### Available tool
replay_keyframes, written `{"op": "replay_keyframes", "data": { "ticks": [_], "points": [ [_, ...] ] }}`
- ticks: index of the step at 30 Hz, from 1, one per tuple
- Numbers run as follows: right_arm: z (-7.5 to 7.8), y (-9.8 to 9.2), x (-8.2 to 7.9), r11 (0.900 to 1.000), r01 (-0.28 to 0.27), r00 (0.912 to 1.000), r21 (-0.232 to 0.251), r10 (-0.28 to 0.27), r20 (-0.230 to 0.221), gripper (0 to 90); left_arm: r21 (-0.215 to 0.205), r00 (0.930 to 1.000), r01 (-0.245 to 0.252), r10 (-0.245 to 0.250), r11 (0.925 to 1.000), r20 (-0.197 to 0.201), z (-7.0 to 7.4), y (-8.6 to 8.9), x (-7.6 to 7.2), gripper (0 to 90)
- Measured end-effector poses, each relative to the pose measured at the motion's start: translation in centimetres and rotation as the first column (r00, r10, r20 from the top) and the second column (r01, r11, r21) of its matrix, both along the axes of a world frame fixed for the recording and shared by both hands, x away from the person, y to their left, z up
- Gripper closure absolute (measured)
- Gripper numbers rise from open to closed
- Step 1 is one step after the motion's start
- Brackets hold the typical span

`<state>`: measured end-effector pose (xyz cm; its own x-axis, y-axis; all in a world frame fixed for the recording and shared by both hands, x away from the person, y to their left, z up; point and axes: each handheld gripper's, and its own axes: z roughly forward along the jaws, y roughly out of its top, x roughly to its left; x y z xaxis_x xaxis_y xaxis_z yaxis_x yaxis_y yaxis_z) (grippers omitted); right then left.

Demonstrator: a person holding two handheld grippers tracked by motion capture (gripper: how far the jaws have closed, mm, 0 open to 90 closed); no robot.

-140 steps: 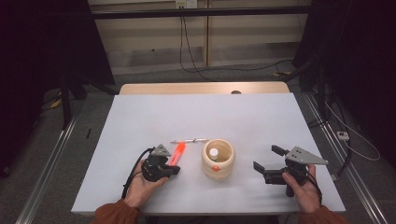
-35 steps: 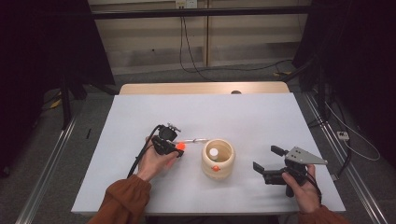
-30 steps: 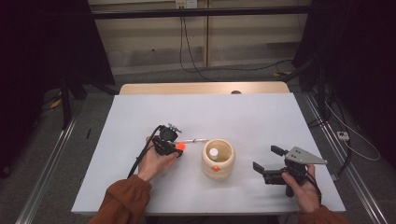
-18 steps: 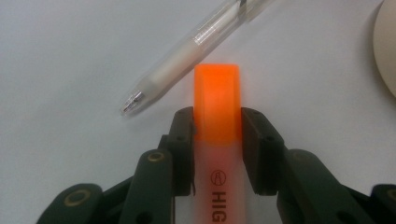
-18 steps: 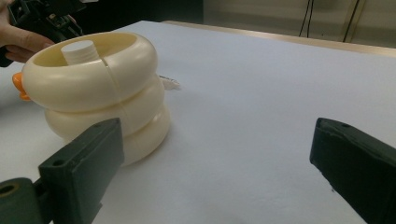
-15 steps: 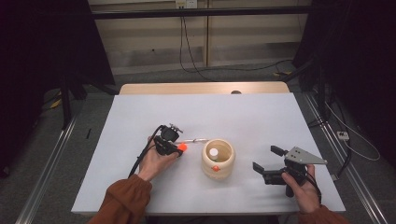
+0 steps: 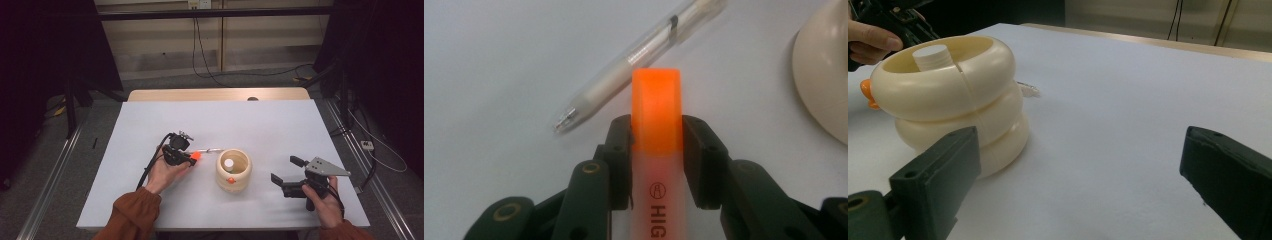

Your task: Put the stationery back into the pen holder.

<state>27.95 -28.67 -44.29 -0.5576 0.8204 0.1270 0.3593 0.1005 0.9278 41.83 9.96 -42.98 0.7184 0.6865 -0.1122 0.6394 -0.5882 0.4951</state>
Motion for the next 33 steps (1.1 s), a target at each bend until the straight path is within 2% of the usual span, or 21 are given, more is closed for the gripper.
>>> {"op": "replay_keyframes", "data": {
  "ticks": [4,5,7,9,12,13,18,21,22,23,24,31,33],
  "points": [
    [0.0,0.0,0.0,1.0,0.002,1.0,0.002,-0.002,0.001,2.7,-0.044,0.9996,0.001,0.0,0.999,0.028,0.5,0.3,-0.1,67.1],
    [0.0,0.0,0.0,1.0,0.002,1.0,0.002,-0.002,0.001,2.7,-0.066,0.9993,0.004,-0.001,0.9978,0.038,0.6,0.4,-0.1,67.2],
    [0.0,0.0,0.0,1.0,0.002,1.0,0.002,-0.002,0.002,2.7,-0.081,0.9983,-0.002,0.007,0.9967,0.058,0.9,0.6,-0.2,67.1],
    [0.0,0.0,0.0,1.0,0.002,1.0,0.002,-0.002,0.001,2.7,-0.114,0.9976,0.004,0.004,0.9935,0.069,1.2,0.8,-0.3,67.2],
    [0.0,0.0,0.0,1.0,0.004,1.0,0.001,-0.004,0.002,2.7,-0.144,0.9948,-0.002,0.016,0.9896,0.1,1.5,1.0,-0.4,67.1],
    [0.0,0.0,0.0,1.0,0.004,1.0,0.001,-0.004,0.002,2.7,-0.155,0.9949,-0.002,0.018,0.9879,0.099,1.5,1.1,-0.4,67.2],
    [0.0,0.0,0.0,1.0,0.004,1.0,0.001,-0.004,0.001,2.7,-0.192,0.9908,-0.001,0.027,0.9815,0.133,1.8,1.5,-0.5,67.1],
    [0.0,0.0,0.0,1.0,0.004,1.0,0.003,-0.004,0.0,2.7,-0.216,0.987,0.004,0.031,0.9764,0.158,2.0,1.8,-0.6,67.2],
    [0.0,0.0,0.0,1.0,0.004,1.0,0.003,-0.004,0.0,2.8,-0.234,0.9842,-0.006,0.047,0.9722,0.171,2.0,1.8,-0.7,67.1],
    [0.0,0.0,0.0,1.0,0.005,1.0,0.003,-0.005,-0.001,2.7,-0.235,0.983,0.003,0.04,0.972,0.179,2.1,1.9,-0.7,67.1],
    [0.0,0.0,0.0,1.0,0.005,1.0,0.003,-0.005,-0.001,2.7,-0.251,0.9818,-0.003,0.05,0.9681,0.183,2.2,1.9,-0.8,67.1],
    [0.0,-0.1,0.0,1.0,0.005,1.0,0.003,-0.005,0.003,2.7,-0.295,0.9669,0.004,0.071,0.9556,0.245,2.7,2.4,-1.0,67.1],
    [0.0,-0.1,0.0,1.0,0.006,1.0,0.003,-0.006,0.0,2.7,-0.309,0.9642,-0.001,0.083,0.9511,0.252,2.7,2.3,-1.0,67.1]
  ]
}}
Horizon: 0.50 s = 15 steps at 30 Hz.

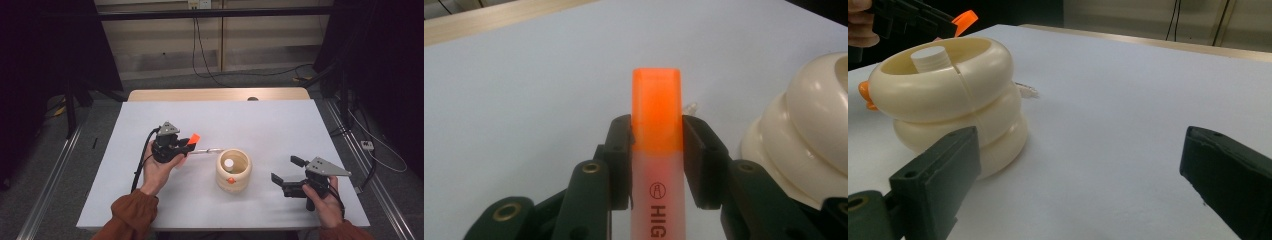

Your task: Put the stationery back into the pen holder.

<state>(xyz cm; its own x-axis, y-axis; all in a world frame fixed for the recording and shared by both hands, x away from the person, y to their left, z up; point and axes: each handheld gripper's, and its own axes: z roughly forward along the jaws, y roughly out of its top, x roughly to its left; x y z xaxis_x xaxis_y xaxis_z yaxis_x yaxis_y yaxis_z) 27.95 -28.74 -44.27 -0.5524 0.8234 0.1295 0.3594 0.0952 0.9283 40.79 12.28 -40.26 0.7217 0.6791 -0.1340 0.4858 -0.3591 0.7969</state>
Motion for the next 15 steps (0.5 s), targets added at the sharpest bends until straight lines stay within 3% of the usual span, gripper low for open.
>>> {"op": "replay_keyframes", "data": {
  "ticks": [6,15],
  "points": [
    [-0.01,0.05,0.01,1.0,0.001,1.0,0.001,-0.001,-0.002,2.7,-0.043,0.9986,0.019,-0.017,0.9989,0.051,0.16,-0.11,-0.29,67.1],
    [-0.01,0.0,0.02,1.0,0.002,1.0,0.002,-0.002,-0.001,2.7,-0.137,0.9907,0.047,-0.028,0.9895,0.133,0.62,-0.4,-0.91,67.1]
  ]
}}
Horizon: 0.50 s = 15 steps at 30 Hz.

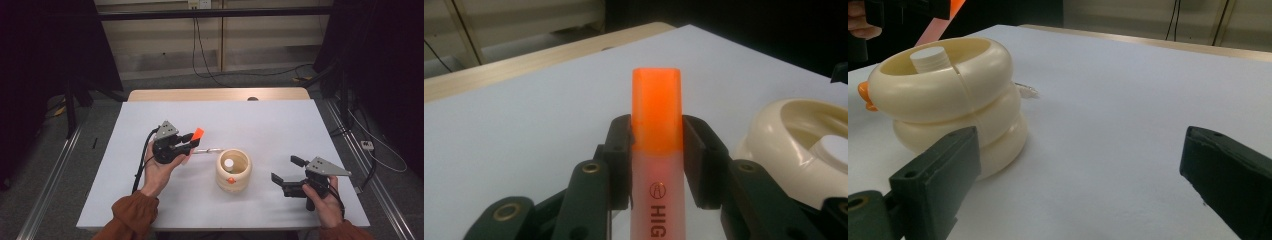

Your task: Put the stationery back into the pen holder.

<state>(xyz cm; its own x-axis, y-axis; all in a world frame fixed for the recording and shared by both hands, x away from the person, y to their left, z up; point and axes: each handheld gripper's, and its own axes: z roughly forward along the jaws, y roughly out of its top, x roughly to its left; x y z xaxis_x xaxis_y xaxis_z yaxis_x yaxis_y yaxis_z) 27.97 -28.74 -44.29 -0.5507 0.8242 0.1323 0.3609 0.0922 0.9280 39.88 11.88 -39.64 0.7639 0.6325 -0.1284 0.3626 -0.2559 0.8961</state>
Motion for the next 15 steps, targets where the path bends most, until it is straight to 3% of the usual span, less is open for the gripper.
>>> {"op": "replay_keyframes", "data": {
  "ticks": [8,15],
  "points": [
    [0.01,-0.01,0.01,1.0,0.0,1.0,0.001,0.0,0.002,2.7,-0.079,0.9977,0.022,-0.017,0.9966,0.065,0.48,-0.13,-0.53,67.1],
    [0.01,-0.05,0.02,1.0,-0.001,1.0,0.0,0.001,0.002,2.7,-0.121,0.9913,0.048,-0.033,0.9914,0.127,1.01,-0.31,-1.06,67.1]
  ]
}}
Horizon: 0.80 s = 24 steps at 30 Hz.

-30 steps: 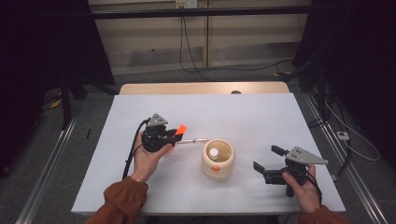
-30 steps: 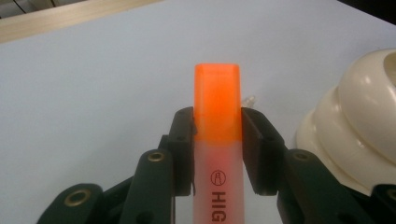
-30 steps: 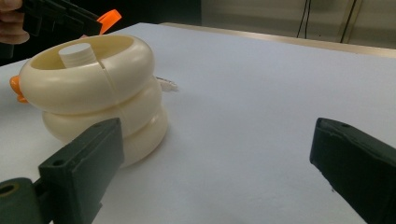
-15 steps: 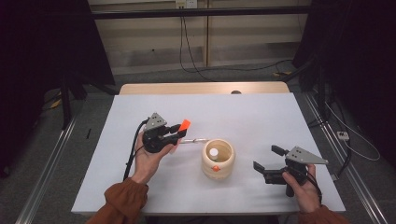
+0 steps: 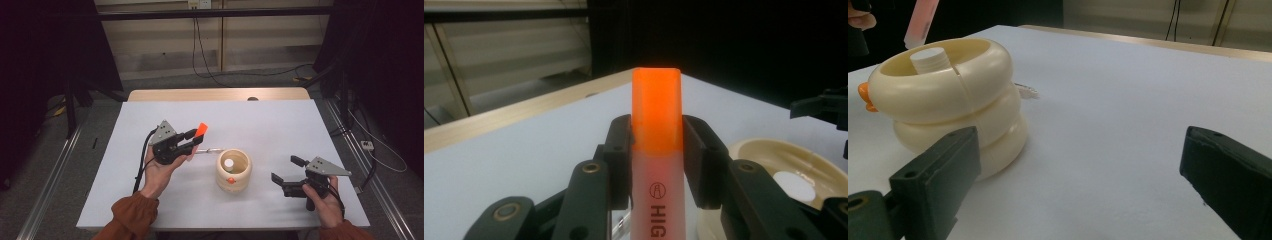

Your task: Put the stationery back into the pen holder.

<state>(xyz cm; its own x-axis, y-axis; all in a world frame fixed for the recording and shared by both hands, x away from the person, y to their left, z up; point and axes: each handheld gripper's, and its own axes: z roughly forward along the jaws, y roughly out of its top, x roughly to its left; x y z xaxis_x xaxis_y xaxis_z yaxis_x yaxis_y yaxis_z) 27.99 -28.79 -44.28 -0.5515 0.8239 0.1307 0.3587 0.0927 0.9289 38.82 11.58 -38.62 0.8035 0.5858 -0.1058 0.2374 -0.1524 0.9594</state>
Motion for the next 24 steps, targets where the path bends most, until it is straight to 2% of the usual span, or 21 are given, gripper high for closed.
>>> {"op": "replay_keyframes", "data": {
  "ticks": [2,4,10,18,24],
  "points": [
    [0.0,0.0,0.0,1.0,0.001,1.0,0.002,-0.001,-0.001,2.8,-0.042,0.9999,0.015,-0.015,0.999,0.004,0.1,0.0,-0.1,67.1],
    [0.0,-0.1,0.0,1.0,0.002,1.0,0.005,-0.002,-0.002,2.7,-0.042,0.9995,0.021,-0.02,0.9989,0.025,0.4,-0.2,-0.4,67.1],
    [0.1,-0.1,0.0,1.0,0.003,1.0,0.004,-0.003,0.0,2.7,-0.063,0.9977,0.044,-0.041,0.9971,0.053,1.3,-0.7,-0.6,67.1],
    [0.1,-0.2,0.0,1.0,0.011,0.9999,0.008,-0.011,0.0,2.7,-0.079,0.9953,0.074,-0.069,0.9941,0.069,2.4,-2.0,-0.6,67.1],
    [0.0,-0.2,0.0,1.0,0.006,1.0,0.006,-0.006,0.003,2.7,-0.096,0.9899,0.13,-0.123,0.9869,0.07,2.8,-4.0,-0.5,67.1]
  ]
}}
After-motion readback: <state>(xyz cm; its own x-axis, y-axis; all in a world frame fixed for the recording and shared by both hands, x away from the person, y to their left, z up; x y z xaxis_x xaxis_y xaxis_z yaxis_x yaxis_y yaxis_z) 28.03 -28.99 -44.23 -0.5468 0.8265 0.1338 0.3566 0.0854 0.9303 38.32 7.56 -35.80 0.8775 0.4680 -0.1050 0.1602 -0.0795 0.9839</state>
